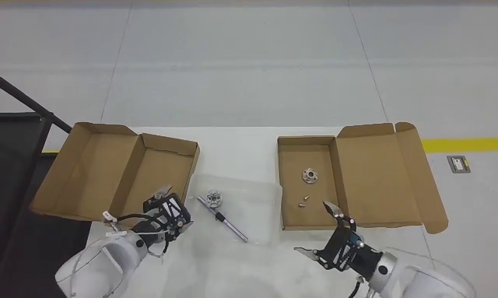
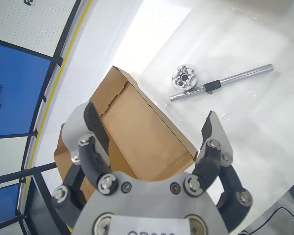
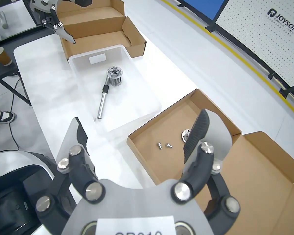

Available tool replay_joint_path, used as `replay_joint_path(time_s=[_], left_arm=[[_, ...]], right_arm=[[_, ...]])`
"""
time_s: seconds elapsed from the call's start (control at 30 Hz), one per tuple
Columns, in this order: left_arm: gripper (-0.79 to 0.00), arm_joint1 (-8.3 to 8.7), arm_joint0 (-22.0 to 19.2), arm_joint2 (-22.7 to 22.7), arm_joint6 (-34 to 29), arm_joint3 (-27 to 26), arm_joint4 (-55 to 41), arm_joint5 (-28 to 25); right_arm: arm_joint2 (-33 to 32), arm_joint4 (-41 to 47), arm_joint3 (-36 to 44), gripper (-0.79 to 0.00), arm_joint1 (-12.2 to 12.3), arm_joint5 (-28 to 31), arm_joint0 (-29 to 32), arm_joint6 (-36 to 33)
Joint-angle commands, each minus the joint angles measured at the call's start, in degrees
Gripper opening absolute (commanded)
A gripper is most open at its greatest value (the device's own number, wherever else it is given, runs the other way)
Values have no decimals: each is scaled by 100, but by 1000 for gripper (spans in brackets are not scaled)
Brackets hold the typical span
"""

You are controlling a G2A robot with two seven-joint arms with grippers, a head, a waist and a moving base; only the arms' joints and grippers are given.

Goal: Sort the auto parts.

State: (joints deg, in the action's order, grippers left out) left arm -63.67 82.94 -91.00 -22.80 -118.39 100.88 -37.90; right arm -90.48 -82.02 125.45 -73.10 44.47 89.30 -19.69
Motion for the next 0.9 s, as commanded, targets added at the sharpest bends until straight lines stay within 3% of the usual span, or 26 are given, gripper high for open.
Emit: replay_joint_path(time_s=[0.0,0.37,0.6,0.77,0.87], left_arm=[[0,0,0,0,0,0,1,1],[0,4,-24,183,-27,-68,20,-186],[0,-1,-736,515,-1275,-207,-769,-1013],[0,-5,-1435,838,-2530,47,-1662,-1603],[0,28,-1838,1322,-2893,390,-2126,-1467]], right_arm=[[4,3,-1,0,-1,-1,-3,-3],[4,3,-1,0,-1,-1,-3,-3],[4,3,-1,0,-1,-1,-3,-3],[4,3,-1,0,-1,-1,-3,-3],[4,3,-1,0,-1,-1,-3,-3]])
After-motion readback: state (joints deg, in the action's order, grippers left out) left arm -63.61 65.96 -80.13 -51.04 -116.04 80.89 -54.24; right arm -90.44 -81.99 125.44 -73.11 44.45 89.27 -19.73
